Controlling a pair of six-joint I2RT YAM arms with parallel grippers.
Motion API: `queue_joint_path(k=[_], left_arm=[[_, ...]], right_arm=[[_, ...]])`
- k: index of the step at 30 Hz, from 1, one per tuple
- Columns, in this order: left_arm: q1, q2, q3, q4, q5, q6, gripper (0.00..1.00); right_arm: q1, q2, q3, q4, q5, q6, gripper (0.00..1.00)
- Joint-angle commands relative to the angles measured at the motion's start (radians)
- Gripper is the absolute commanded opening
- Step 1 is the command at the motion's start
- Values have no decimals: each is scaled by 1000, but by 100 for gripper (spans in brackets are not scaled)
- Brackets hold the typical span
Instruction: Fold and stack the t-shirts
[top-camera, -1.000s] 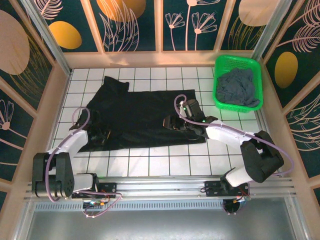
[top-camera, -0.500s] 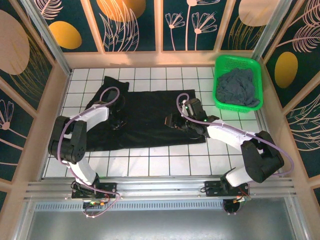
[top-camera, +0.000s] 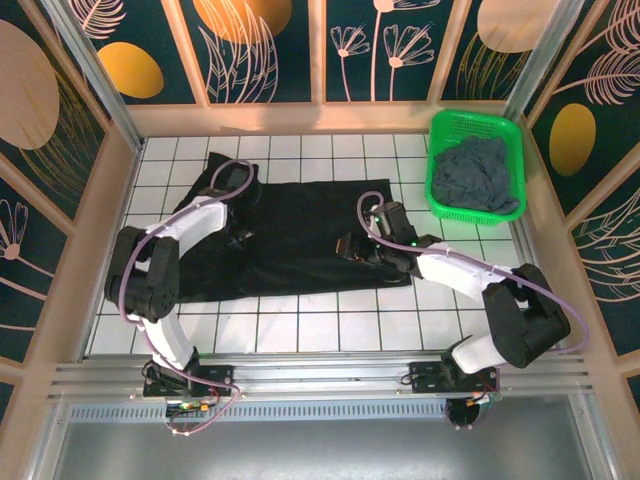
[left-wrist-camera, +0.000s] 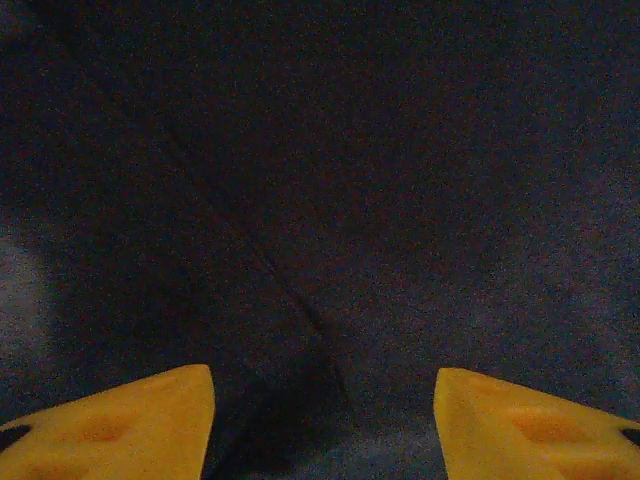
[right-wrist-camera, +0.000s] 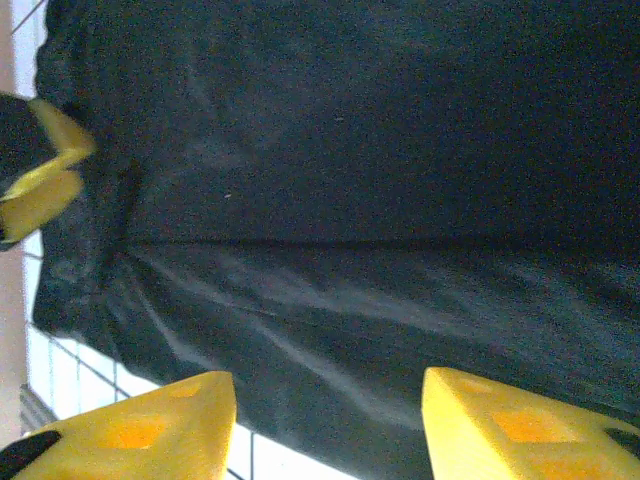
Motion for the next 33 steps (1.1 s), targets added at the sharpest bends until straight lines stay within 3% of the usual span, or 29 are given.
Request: queue_joint_path(k=[1, 5, 10, 17, 25, 29, 33], left_arm=[[56, -126, -82, -2, -15, -25, 47], [195, -213, -282, 109, 101, -82, 28], [277, -237, -385, 138, 73, -78, 21], [402, -293, -574, 170, 67, -95, 19], [461, -492, -698, 61, 8, -83, 19], [461, -537, -678, 24, 0, -110, 20], [461, -535, -603, 4, -8, -112, 19]], right_arm=[[-43, -36, -56, -49, 92, 19, 49], [-90, -22, -96, -79, 154, 38, 41], [-129, 40, -86, -146, 219, 32, 35], [-133, 129, -89, -332, 236, 41, 30], [-117, 31, -143, -522, 168, 30, 34], [-70, 4, -162, -548, 76, 34, 35], [-52, -38, -145, -529, 102, 46, 40]])
